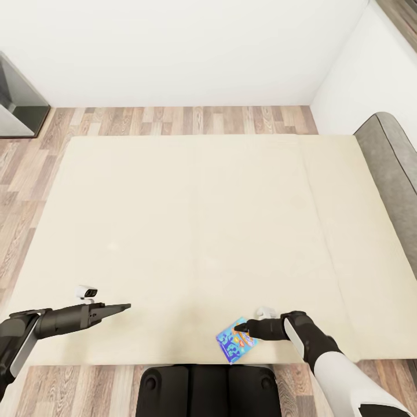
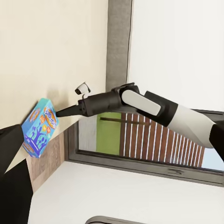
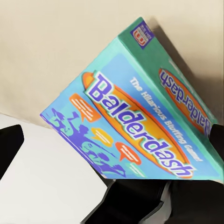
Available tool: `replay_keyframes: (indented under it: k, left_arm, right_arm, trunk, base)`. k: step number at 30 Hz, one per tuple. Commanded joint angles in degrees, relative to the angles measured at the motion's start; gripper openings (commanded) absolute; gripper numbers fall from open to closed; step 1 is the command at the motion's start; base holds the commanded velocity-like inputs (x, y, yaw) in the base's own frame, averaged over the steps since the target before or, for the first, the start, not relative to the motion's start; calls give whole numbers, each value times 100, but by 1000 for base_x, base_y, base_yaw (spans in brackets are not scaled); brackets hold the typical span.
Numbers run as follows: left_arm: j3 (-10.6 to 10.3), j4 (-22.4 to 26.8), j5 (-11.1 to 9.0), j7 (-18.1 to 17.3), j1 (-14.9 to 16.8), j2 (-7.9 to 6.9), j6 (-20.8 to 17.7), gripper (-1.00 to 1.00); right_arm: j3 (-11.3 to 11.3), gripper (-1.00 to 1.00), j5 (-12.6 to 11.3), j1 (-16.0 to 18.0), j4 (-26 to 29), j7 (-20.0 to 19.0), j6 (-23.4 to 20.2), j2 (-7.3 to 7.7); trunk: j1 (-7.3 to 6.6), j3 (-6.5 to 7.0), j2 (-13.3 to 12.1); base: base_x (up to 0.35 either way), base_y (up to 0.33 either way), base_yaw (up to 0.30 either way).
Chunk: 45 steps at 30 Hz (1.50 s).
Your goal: Put all the toys in the child's room - the three board games (two on the bed and one on the table), the two jigsaw puzzles on the table, and the tennis ball on the table - inside the toy box on the table in the child's room.
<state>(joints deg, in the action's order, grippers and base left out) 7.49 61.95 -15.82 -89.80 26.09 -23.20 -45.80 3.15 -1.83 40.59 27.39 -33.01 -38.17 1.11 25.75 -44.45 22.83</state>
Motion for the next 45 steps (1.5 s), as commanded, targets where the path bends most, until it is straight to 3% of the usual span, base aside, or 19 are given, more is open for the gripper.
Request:
replay_keyframes:
  k: [1,31,39,45]
  left_arm:
    - [-2,1,0,-20,1,-1,-61,100]
    - [-2,1,9,-20,1,7,-61,100]
    - [-2,1,9,-20,1,0,-61,100]
    - [-2,1,9,-20,1,-1,-61,100]
  right_arm:
    - [26,100,-19,1,-41,-1,-54,0]
    - [-24,100,65,1,-348,23,-25,-19]
    - [-25,100,77,1,-348,23,-7,-173]
    - [-25,100,77,1,-348,23,0,-189]
  trunk:
    - [3,-6,9]
    - [3,-6,9]
    - [3,-6,9]
    - [3,-6,9]
  base:
    - [0,0,0]
    - [0,0,0]
    - [0,0,0]
    - [0,0,0]
